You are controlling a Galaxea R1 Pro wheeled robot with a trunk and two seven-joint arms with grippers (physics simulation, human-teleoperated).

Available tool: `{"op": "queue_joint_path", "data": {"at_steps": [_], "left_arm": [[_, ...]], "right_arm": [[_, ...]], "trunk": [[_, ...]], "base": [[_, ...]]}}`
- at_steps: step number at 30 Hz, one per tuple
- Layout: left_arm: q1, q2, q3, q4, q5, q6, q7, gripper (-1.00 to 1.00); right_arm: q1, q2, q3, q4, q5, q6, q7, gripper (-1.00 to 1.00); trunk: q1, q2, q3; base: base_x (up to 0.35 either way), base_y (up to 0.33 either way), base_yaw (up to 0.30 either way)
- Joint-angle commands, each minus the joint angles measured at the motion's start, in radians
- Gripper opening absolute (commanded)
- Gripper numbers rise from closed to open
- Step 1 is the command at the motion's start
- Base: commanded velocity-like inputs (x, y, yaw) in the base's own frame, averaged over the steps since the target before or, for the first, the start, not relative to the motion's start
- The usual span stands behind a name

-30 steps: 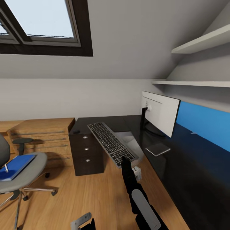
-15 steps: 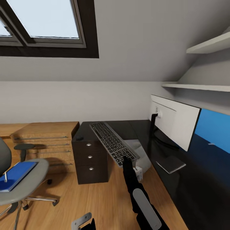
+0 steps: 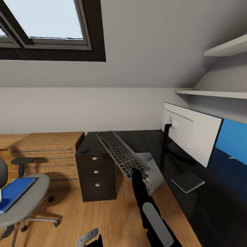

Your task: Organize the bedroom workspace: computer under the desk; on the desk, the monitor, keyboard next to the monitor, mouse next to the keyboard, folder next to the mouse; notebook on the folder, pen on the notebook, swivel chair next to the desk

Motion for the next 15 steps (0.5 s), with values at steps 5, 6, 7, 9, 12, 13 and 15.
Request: {"op": "queue_joint_path", "data": {"at_steps": [5, 6, 7, 9, 12, 13, 15], "left_arm": [[0.0, 0.003, 0.0, -0.002, 0.002, 0.005, 0.004, 1.0], [0.0, 0.003, 0.0, -0.002, 0.002, 0.005, 0.004, 1.0], [0.0, 0.003, 0.0, -0.002, 0.002, 0.005, 0.004, 1.0], [0.0, 0.002, -0.001, -0.003, 0.002, 0.005, 0.005, 1.0], [0.0, 0.002, -0.001, -0.003, 0.002, 0.004, 0.005, 1.0], [0.0, 0.001, -0.001, -0.003, 0.002, 0.004, 0.005, 1.0], [0.0, 0.001, -0.001, -0.003, 0.002, 0.004, 0.005, 1.0]], "right_arm": [[0.0, 0.0, 0.004, -0.002, -0.001, -0.009, -0.002, -1.0], [0.0, 0.0, 0.004, -0.002, -0.001, -0.009, -0.002, -1.0], [0.0, 0.0, 0.004, -0.003, -0.001, -0.009, -0.002, -1.0], [0.0, 0.0, 0.004, -0.004, -0.002, -0.008, -0.003, -1.0], [0.0, 0.0, 0.003, -0.004, -0.005, -0.008, -0.002, -1.0], [0.0, 0.0, 0.003, -0.004, -0.005, -0.008, -0.002, -1.0], [0.0, 0.0, 0.003, -0.004, -0.005, -0.008, -0.002, -1.0]], "trunk": [[0.0, -0.001, -0.001], [0.0, -0.001, -0.001], [0.0, -0.001, -0.001], [0.0, -0.001, -0.001], [0.0, -0.001, -0.001], [0.0, -0.001, -0.001], [0.0, -0.001, -0.001]], "base": [[0.155, 0.205, 0.0], [0.197, 0.235, 0.0], [0.231, 0.196, 0.0], [0.238, 0.17, 0.0], [0.243, 0.134, 0.0], [0.245, 0.108, 0.0], [0.253, 0.099, 0.0]]}}
